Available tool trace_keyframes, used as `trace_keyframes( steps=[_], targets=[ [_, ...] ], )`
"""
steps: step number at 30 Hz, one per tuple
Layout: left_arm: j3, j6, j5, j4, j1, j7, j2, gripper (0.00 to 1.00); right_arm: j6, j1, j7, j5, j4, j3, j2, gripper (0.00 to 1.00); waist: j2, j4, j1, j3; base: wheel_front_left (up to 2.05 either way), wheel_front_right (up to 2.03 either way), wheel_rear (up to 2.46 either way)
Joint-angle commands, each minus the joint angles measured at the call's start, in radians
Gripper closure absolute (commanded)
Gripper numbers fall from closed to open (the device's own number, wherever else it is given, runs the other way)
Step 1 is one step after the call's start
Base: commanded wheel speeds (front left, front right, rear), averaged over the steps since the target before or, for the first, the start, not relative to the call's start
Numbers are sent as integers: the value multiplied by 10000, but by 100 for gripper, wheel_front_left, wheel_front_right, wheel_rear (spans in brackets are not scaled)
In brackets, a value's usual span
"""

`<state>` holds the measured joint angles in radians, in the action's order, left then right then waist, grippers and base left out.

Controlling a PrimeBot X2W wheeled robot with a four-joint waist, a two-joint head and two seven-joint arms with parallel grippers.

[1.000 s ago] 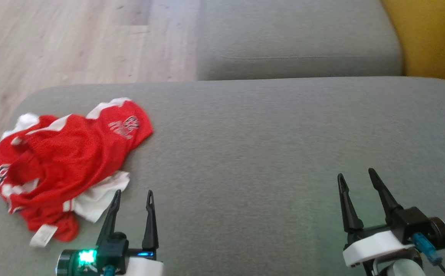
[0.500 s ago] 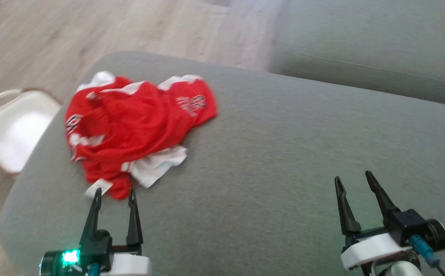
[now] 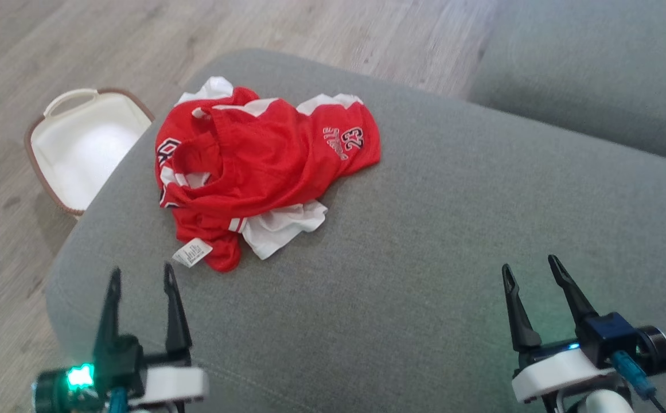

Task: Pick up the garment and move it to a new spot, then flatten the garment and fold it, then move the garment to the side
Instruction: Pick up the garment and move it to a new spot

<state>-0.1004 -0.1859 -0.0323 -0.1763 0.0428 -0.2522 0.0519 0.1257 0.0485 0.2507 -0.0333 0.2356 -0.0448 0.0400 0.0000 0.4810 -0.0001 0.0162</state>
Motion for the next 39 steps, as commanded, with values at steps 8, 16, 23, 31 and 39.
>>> trace_keyframes(
  steps=[8, 16, 23, 31, 39],
  targets=[
    [680, -236, 138, 1505, -1929, -95, 197, 0, 50, -869, 111, -812, -424, -45, 102, 0, 0, -60, 1, 1258, 0, 0, 0],
    [795, 1105, -449, -1424, -5638, 200, 996, 0, 50, -1223, 111, -1766, -586, 271, 102, 0, 0, -82, 1, 2404, 0, 0, 0],
    [436, 1865, -519, -5305, -9289, 2085, 1382, 0, 50, -1411, 111, -2230, -1031, 525, 229, 0, 0, -267, 1, 3294, 0, 0, 0],
    [471, 2656, -1111, -9137, -11076, 3415, 1547, 0, 50, -1661, 111, -2322, -1254, 571, 332, 0, 0, -967, 1, 3878, 0, 0, 0],
    [380, 2735, -1212, -10373, -11237, 3250, 1645, 100, 50, -1728, 111, -2310, -1395, 603, 306, 0, 0, -1250, 1, 3954, 0, 0, 0]
  ],
)
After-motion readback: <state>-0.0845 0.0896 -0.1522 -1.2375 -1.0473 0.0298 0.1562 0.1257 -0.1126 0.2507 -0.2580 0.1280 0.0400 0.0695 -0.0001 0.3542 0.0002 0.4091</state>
